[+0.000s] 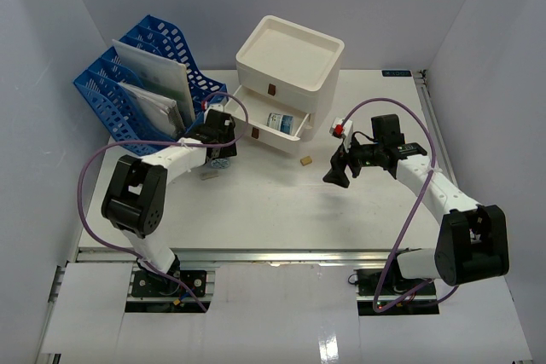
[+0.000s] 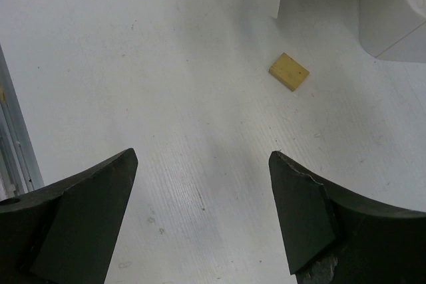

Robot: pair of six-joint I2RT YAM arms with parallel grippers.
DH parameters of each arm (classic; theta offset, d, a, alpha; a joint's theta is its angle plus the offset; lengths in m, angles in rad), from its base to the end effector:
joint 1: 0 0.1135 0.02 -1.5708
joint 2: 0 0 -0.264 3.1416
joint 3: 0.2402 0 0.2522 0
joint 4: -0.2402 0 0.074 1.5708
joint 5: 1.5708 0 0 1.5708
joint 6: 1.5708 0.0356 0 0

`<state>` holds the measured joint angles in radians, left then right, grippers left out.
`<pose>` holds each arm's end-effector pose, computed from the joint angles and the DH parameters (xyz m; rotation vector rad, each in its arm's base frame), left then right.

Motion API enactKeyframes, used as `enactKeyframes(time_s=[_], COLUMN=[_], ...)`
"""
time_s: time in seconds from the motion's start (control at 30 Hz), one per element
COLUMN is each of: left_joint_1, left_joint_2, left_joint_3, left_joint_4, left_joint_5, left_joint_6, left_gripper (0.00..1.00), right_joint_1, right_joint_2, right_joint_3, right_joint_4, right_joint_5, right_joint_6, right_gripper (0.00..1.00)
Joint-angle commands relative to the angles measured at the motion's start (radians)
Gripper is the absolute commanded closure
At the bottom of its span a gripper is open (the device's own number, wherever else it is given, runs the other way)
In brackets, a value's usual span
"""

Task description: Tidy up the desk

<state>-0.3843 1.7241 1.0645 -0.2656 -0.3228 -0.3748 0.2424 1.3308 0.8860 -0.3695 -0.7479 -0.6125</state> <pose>0.3338 -0.1228 0.1856 -0.1207 2.4284 0.0663 0.2591 0.0890 0.2459 -1.2176 1.8498 0.6840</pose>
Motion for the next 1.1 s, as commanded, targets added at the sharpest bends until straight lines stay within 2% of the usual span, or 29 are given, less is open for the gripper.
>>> enactKeyframes(time_s=[0.0, 0.07, 0.17, 0.27, 0.5, 0.77, 0.93, 1.07], left_joint_1=[0.001, 0.002, 0.002, 0.002, 0.002, 0.002, 0.002, 0.003], left_joint_2=[-0.019, -0.038, -0.097, -0.173, -0.387, -0.555, -0.560, -0.500], left_joint_3=[-0.013, -0.020, -0.031, -0.045, -0.124, -0.189, -0.117, -0.044], left_joint_4=[0.005, 0.006, 0.005, 0.002, 0.002, 0.016, 0.037, 0.084], left_joint_5=[0.009, 0.019, 0.049, 0.072, 0.149, 0.238, 0.296, 0.334], left_joint_6=[-0.004, -0.005, -0.014, -0.032, -0.135, -0.274, -0.367, -0.446], left_gripper=[0.44, 0.64, 0.86, 0.94, 1.00, 1.00, 1.00, 1.00], right_joint_1=[-0.005, -0.005, -0.006, -0.008, -0.009, -0.012, -0.014, -0.014], right_joint_2=[0.002, 0.001, -0.001, -0.002, -0.004, -0.005, -0.004, -0.007], right_joint_3=[0.002, 0.001, 0.002, 0.001, 0.002, 0.002, 0.002, 0.002], right_joint_4=[0.011, 0.010, 0.009, 0.009, 0.009, 0.009, 0.009, 0.010], right_joint_5=[-0.024, -0.023, -0.024, -0.027, -0.034, -0.042, -0.039, -0.035], right_joint_6=[-0.010, -0.010, -0.009, -0.009, -0.007, -0.003, -0.004, -0.004], right_gripper=[0.13, 0.13, 0.13, 0.13, 0.13, 0.13, 0.13, 0.13])
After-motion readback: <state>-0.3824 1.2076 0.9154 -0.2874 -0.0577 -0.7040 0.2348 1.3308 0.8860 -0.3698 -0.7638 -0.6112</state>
